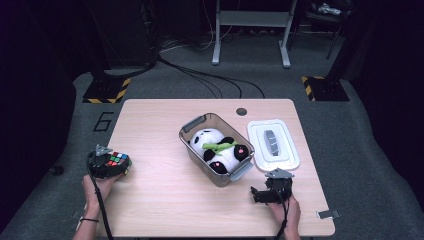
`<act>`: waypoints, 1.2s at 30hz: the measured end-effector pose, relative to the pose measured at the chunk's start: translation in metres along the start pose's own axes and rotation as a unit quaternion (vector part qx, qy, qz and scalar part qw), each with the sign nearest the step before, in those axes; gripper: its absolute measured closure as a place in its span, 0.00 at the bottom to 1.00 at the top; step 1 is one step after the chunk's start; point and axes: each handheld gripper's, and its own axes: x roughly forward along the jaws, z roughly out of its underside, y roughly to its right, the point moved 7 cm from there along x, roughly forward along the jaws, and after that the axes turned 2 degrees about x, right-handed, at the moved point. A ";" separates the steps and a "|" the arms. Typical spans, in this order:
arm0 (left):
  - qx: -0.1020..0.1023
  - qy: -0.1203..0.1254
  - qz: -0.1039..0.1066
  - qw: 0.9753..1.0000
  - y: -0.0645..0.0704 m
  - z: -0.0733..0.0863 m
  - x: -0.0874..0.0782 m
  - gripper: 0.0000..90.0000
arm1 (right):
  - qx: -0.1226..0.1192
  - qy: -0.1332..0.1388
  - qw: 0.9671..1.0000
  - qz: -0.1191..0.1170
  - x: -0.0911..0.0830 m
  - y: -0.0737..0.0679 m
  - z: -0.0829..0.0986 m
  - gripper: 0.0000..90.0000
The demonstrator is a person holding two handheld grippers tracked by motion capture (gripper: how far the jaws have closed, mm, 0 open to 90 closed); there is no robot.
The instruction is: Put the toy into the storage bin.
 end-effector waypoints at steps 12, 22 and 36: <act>0.029 0.031 0.033 0.999 0.021 -0.038 -0.040 0.38 | -0.002 -0.001 1.000 -0.003 0.000 0.000 0.000 0.00; 0.051 0.036 0.065 0.996 0.054 -0.061 -0.049 0.38 | 0.000 0.000 1.000 -0.001 0.000 0.000 0.000 0.01; 0.088 0.045 0.104 0.990 0.086 -0.088 -0.068 0.38 | -0.002 -0.001 1.000 -0.002 0.000 0.000 0.000 0.00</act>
